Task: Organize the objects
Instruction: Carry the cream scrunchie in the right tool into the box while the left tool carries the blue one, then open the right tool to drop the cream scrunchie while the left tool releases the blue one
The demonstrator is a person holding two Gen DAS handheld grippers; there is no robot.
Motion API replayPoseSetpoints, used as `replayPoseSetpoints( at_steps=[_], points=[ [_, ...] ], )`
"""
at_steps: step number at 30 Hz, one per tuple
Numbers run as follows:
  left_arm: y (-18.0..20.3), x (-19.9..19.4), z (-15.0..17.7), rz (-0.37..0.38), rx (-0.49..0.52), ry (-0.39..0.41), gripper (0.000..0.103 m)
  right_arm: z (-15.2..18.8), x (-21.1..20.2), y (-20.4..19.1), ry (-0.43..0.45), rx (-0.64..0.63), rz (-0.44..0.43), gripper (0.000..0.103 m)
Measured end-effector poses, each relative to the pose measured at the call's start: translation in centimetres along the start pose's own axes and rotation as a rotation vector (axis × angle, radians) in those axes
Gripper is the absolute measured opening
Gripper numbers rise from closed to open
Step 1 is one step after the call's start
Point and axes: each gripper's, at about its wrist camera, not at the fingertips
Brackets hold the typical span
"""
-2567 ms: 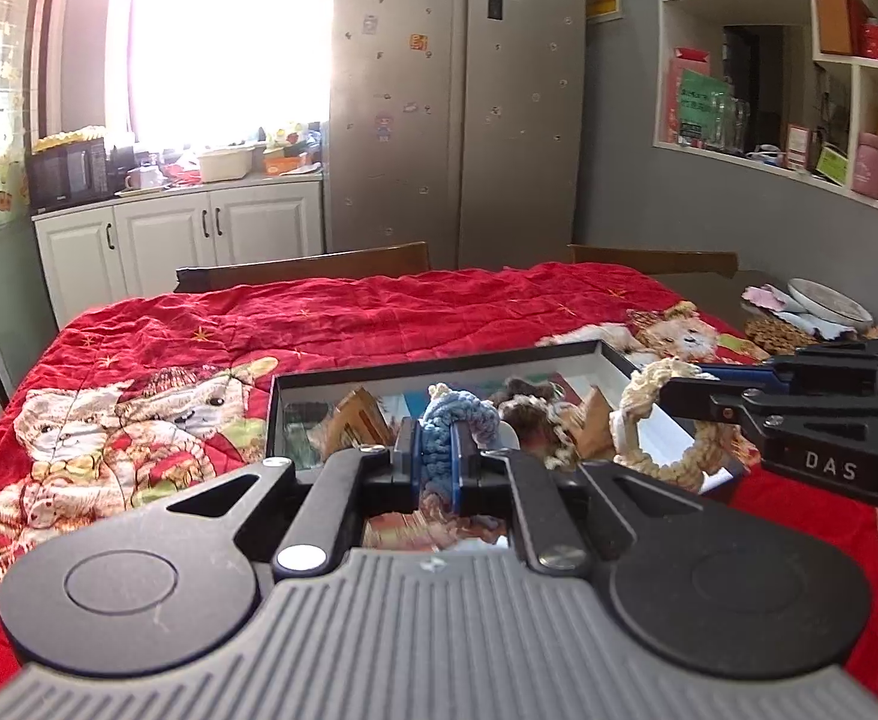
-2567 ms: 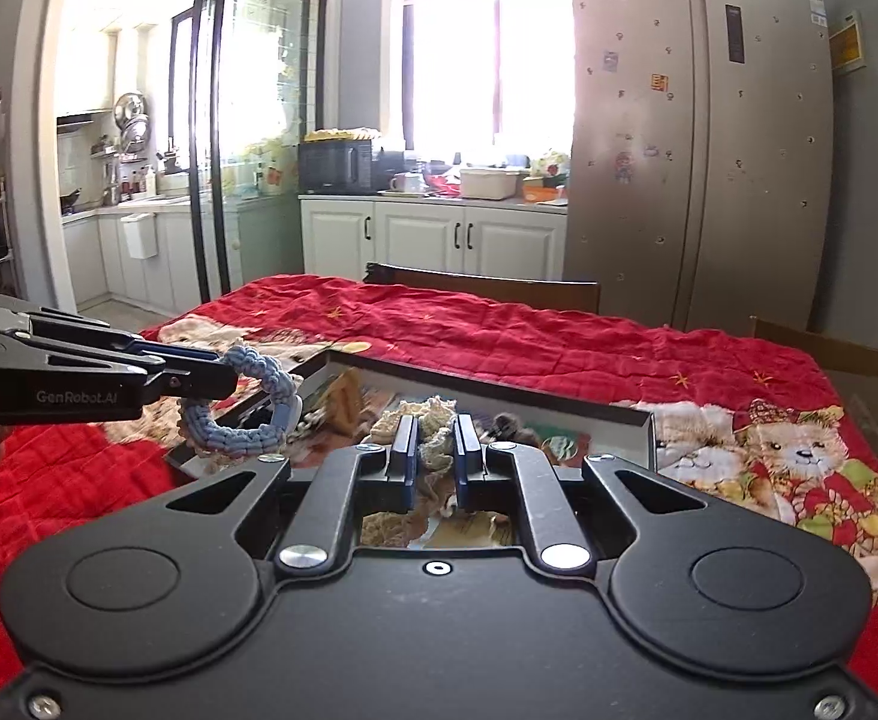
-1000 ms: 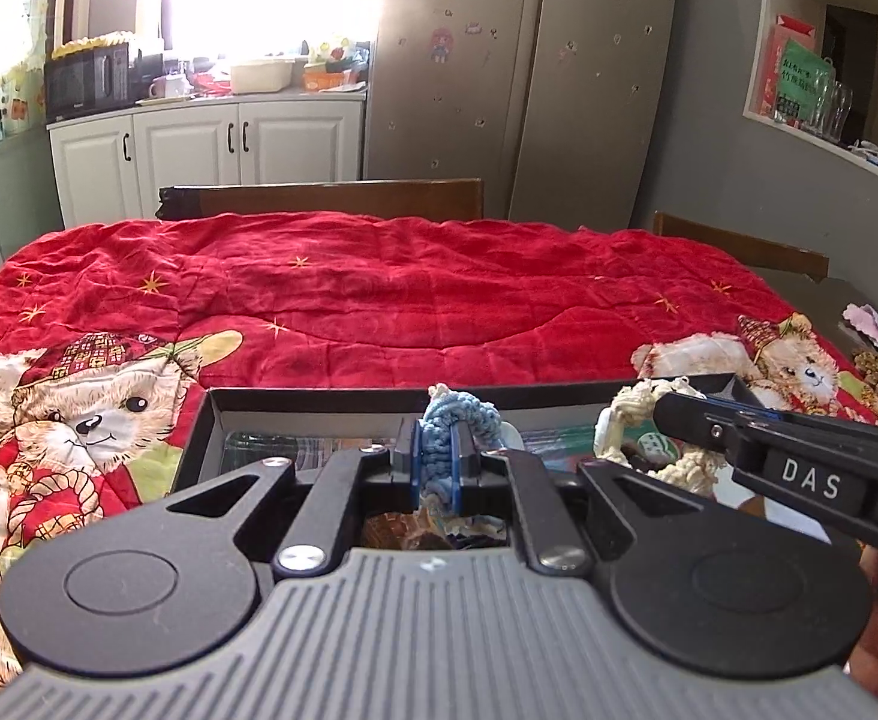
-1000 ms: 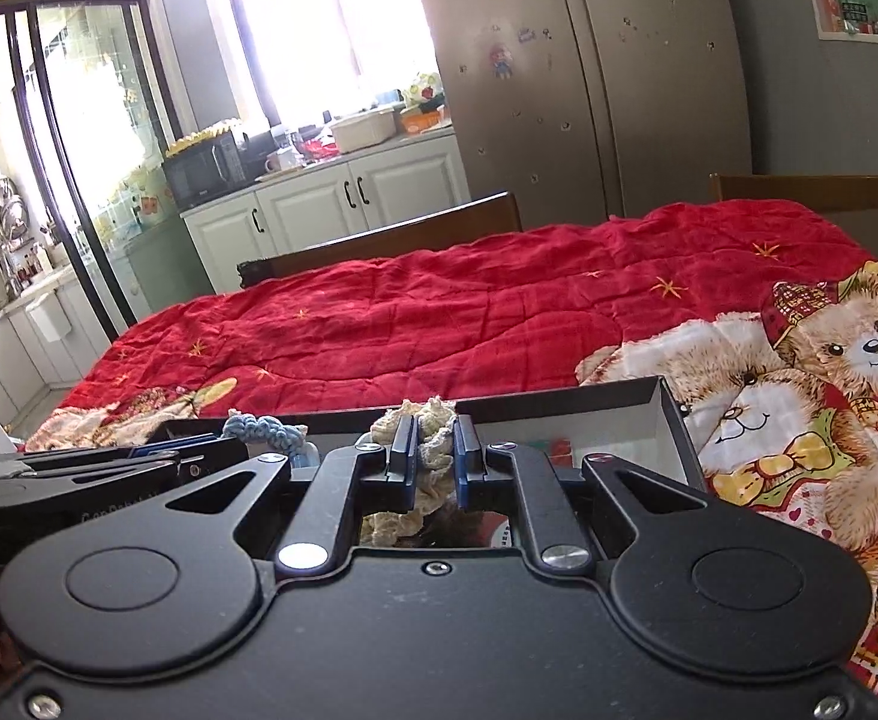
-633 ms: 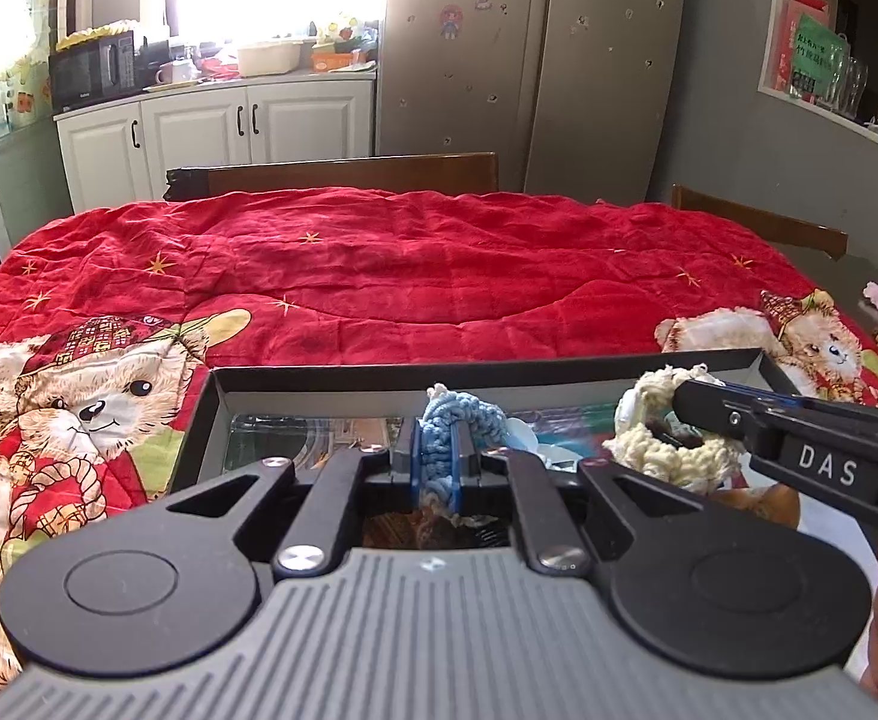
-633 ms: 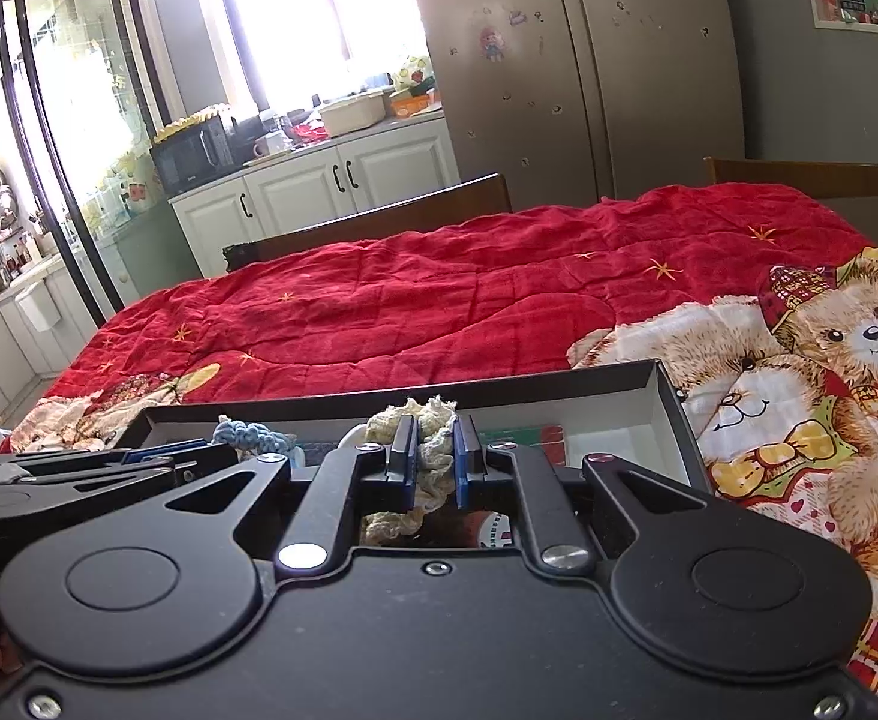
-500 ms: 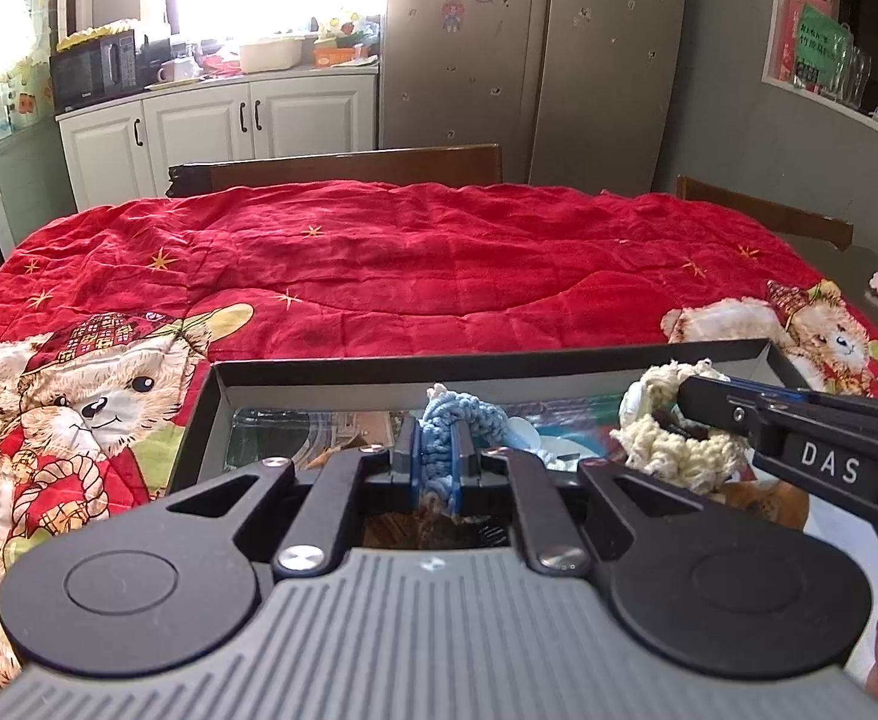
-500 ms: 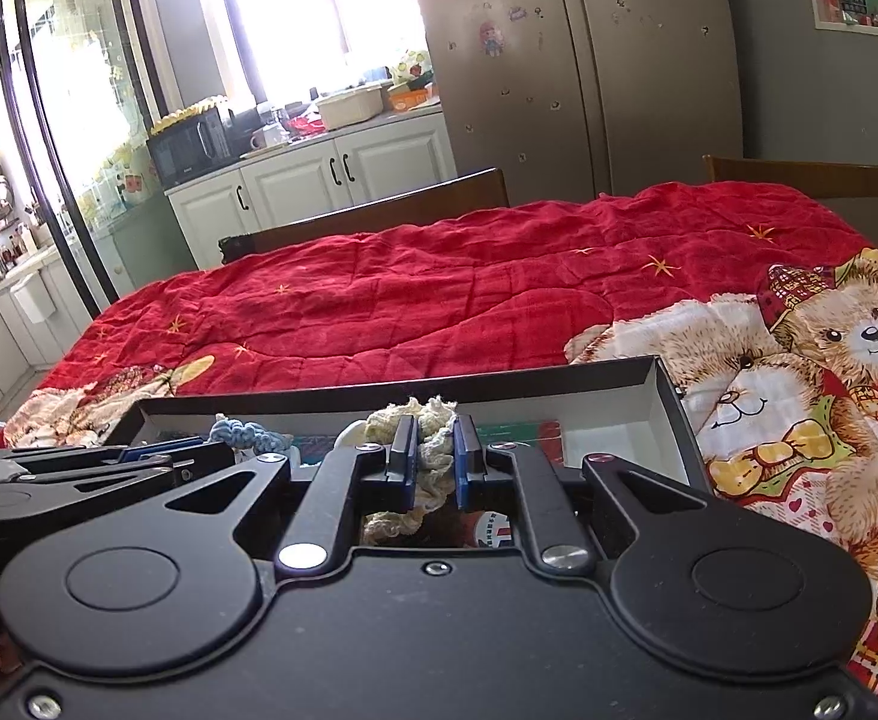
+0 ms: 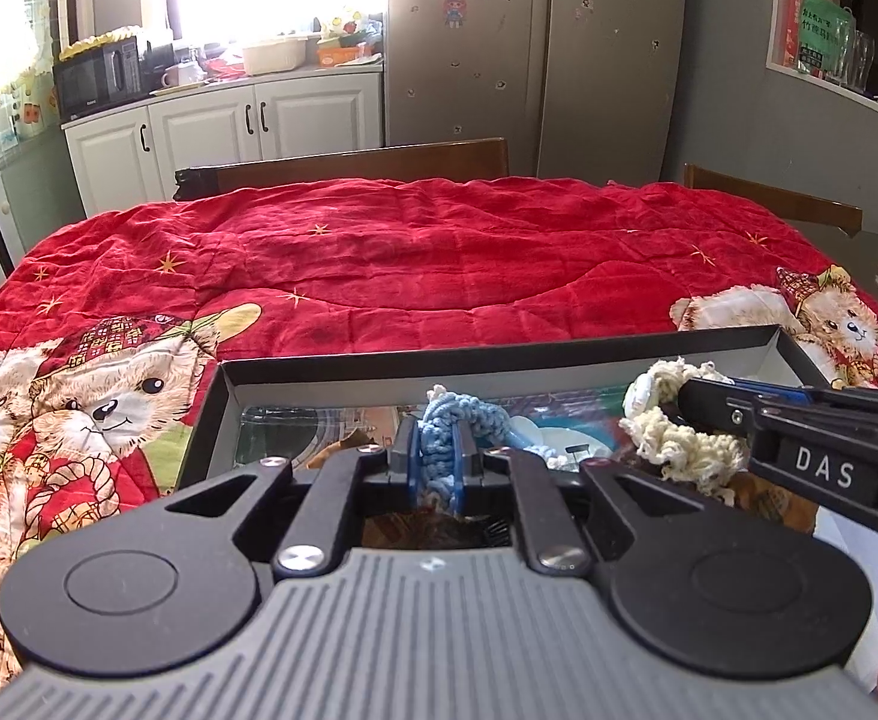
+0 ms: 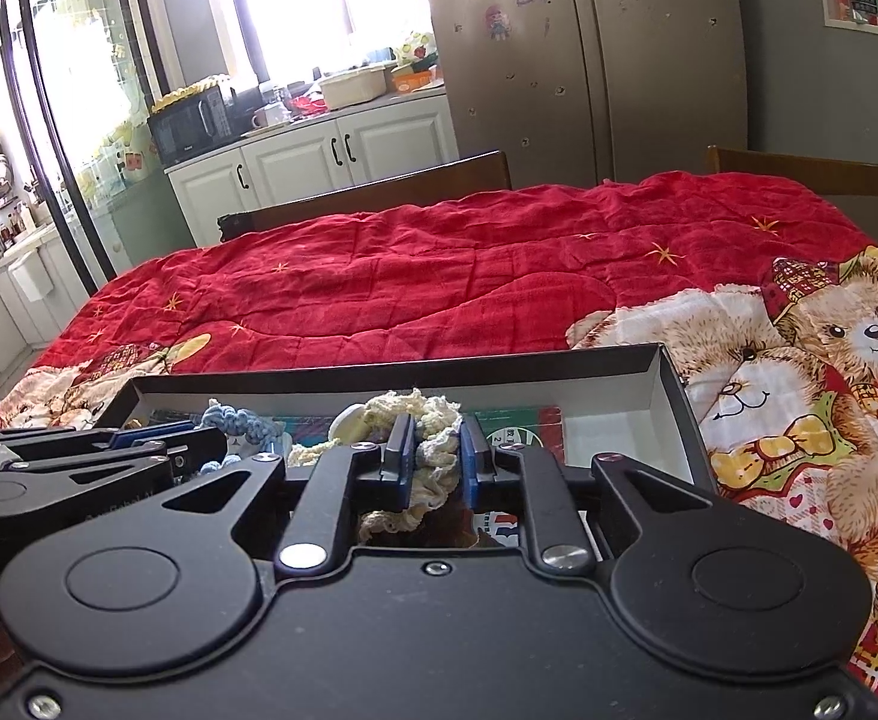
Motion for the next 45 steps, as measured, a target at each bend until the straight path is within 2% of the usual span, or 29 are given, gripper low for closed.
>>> replayPoseSetpoints(
  at_steps=[7,9,11,14,19,23,26,32,45],
  points=[
    [0.0,0.0,0.0,-0.002,0.002,-0.003,0.016,0.0,0.0,0.0,-0.007,-0.004,-0.002,0.017],
    [0.0,0.0,0.1,-0.006,0.004,-0.004,0.02,0.0,0.0,0.0,-0.008,-0.005,-0.001,0.017],
    [0.0,-0.1,0.1,-0.009,0.001,-0.002,0.033,0.0,0.0,0.0,-0.008,-0.005,-0.001,0.017],
    [0.0,-0.2,0.1,-0.007,0.001,0.003,0.038,0.0,0.1,0.0,-0.007,-0.004,0.004,0.018],
    [0.2,-0.4,0.0,-0.004,0.002,0.008,0.041,0.1,0.0,0.0,-0.008,-0.002,0.004,0.03],
    [0.2,-0.9,0.0,-0.004,-0.001,0.018,0.05,0.0,-0.1,0.1,0.007,-0.006,0.006,0.038],
    [0.4,-1.5,-0.1,-0.005,0.001,0.034,0.057,0.0,-0.4,0.1,0.016,-0.006,-0.005,0.041],
    [0.9,-2.7,-0.4,-0.003,0.015,0.067,0.064,-0.1,-1.3,-0.5,0.044,-0.019,-0.026,0.046],
    [0.6,-5.1,-0.3,-0.016,0.005,0.112,0.07,0.0,-3.0,-1.3,0.069,-0.049,-0.035,0.047]
  ],
)
Point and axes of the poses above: each gripper's, at about its wrist camera, not at the fingertips, and x roughly the way its jaws point, y to its right, z to its underside, and after that the axes turned 2 degrees about x, right-handed
